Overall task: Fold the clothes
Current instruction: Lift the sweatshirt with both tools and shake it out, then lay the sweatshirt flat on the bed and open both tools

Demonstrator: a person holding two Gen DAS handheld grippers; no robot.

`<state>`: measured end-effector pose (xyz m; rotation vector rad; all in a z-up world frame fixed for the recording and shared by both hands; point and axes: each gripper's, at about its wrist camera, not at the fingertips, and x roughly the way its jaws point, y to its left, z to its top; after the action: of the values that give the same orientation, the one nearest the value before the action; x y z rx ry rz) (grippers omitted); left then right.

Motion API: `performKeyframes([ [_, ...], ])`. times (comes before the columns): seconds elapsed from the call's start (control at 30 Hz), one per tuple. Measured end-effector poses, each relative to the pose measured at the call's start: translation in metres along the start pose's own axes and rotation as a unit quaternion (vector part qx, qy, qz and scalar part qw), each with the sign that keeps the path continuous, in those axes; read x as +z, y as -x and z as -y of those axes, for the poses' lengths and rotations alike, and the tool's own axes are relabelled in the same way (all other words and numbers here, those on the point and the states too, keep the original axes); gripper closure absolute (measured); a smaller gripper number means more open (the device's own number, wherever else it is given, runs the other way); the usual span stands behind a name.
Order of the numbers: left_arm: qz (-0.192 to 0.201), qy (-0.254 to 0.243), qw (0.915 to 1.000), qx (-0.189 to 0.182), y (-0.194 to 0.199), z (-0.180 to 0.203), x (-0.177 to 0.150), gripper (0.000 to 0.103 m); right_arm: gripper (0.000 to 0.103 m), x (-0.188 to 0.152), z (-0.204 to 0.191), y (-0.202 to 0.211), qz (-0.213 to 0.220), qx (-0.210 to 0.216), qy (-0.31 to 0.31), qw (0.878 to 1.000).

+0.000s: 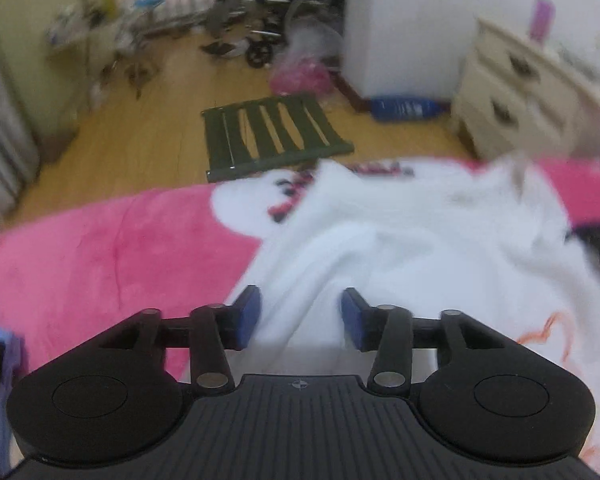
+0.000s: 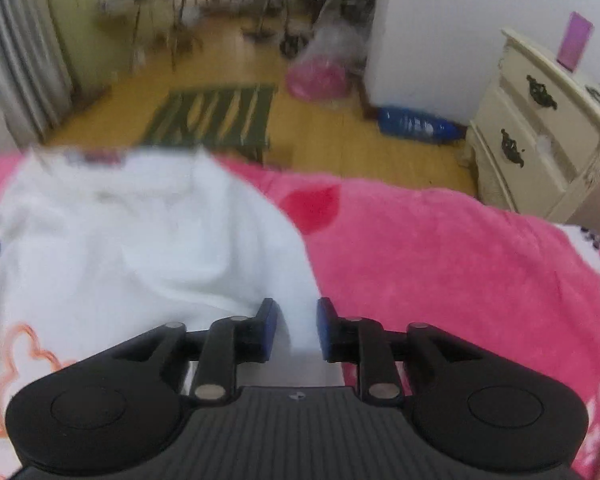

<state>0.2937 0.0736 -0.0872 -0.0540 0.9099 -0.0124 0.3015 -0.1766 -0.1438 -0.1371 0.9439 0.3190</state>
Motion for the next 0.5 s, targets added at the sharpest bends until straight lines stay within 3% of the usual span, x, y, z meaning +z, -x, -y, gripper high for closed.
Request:
performKeyframes([
  [0.17, 0.045, 0.041, 0.9981, -0.010, 0.088, -0.039, 0.019, 0.052, 0.067, 0.002, 0.024, 0.072, 0.066, 0.031, -0.057, 0.996],
  [0.27, 0.052, 0.019, 0.9982, -0.024, 0.173, -0.052, 0.000, 0.047, 0.067, 0.005, 0.033, 0.116, 0.094, 0.068, -0.080, 0.990],
  [0.33, 0.037, -0.007, 0.9990, -0.026, 0.213, -0.053, -0.014, 0.046, 0.066, 0.008, 0.037, 0.144, 0.103, 0.102, -0.087, 0.986],
  [0.5, -0.031, -0.059, 0.9970, -0.039, 0.268, -0.045, -0.083, 0.033, 0.058, -0.034, 0.035, 0.213, 0.094, 0.183, -0.110, 0.972],
])
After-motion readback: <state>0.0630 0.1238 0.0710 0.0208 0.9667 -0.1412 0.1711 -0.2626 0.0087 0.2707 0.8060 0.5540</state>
